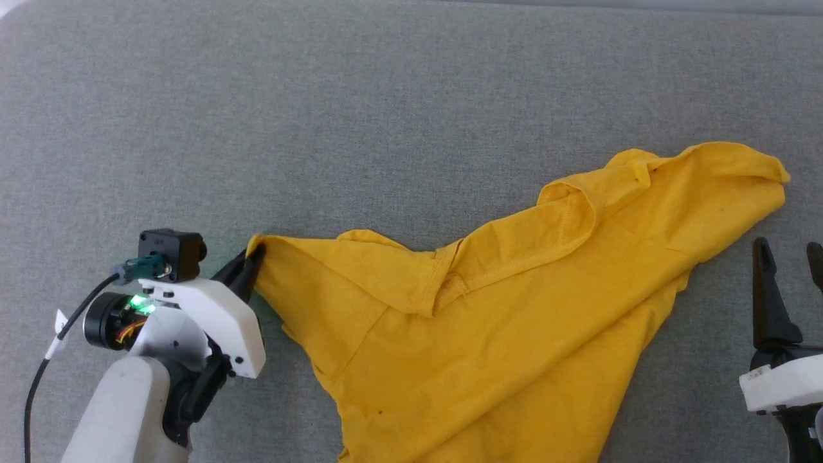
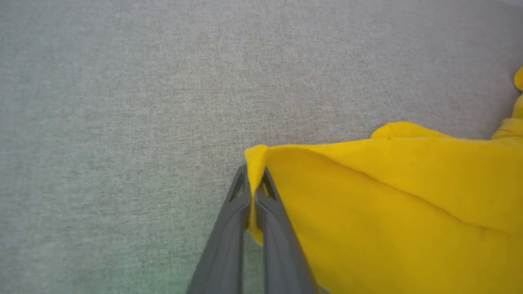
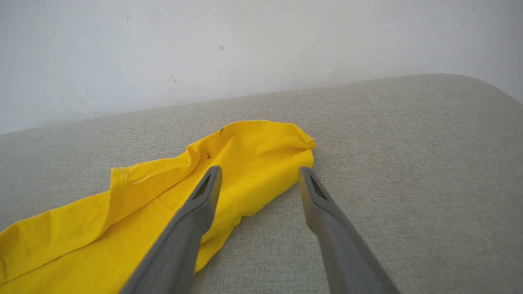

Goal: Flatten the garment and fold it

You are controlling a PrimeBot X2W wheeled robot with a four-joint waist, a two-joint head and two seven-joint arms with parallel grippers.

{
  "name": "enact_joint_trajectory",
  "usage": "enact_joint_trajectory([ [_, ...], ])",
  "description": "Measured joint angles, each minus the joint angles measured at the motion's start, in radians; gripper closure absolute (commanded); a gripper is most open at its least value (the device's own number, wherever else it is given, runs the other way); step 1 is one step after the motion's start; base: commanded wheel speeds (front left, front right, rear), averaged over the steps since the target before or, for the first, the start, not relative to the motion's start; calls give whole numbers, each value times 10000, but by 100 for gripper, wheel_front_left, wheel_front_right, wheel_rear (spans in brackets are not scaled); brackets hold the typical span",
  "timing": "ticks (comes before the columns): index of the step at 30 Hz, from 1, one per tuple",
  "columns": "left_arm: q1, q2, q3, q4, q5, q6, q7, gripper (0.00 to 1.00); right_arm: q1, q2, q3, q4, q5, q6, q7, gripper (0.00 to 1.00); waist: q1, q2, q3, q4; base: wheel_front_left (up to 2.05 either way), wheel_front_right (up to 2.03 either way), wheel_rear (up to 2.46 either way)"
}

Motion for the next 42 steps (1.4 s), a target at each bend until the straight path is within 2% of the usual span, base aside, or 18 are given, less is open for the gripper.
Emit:
enact_joint_trajectory([
  [4,9,-117,222,-280,6,215,-639,100,-5,0,35,73,4,0,-4,0,0,0,-147,-3,0,0,0],
  [9,327,-403,759,-1406,-213,635,-1371,100,5,-2,52,259,44,0,-65,0,0,0,-452,-27,0,0,0],
  [17,2492,-374,2558,-3016,-803,1712,-1649,100,116,0,-105,462,171,0,-196,0,-2,1,-892,-40,0,0,0],
  [20,3192,-293,3116,-3218,-859,1933,-1735,100,221,0,-240,500,169,2,-188,0,-2,0,-903,48,0,0,0],
  [23,3396,-253,3248,-3221,-920,1941,-1889,100,229,-2,-219,506,121,0,-71,0,-2,0,-847,155,0,0,0],
  [26,3356,-389,2917,-3277,-951,1921,-1879,100,106,-2,50,456,-297,0,299,0,-3,0,-760,274,0,0,0],
  [29,3125,-462,2614,-3296,-941,1848,-1883,100,-452,4,370,318,-598,0,1187,0,-1,0,-636,344,0,0,0],
  [33,2724,-508,2314,-3300,-907,1783,-1894,100,-1618,-44,955,132,-1569,0,2675,0,0,0,-450,431,0,0,0],
  [37,2413,-568,2023,-3275,-867,1659,-1910,100,-2429,-594,1377,351,-1902,2,4094,0,0,0,-273,609,0,0,0],
  [42,2236,-650,1764,-3131,-867,1499,-2000,100,-2888,-1354,1641,802,-2029,2,5085,0,0,0,-91,919,0,0,0],
])
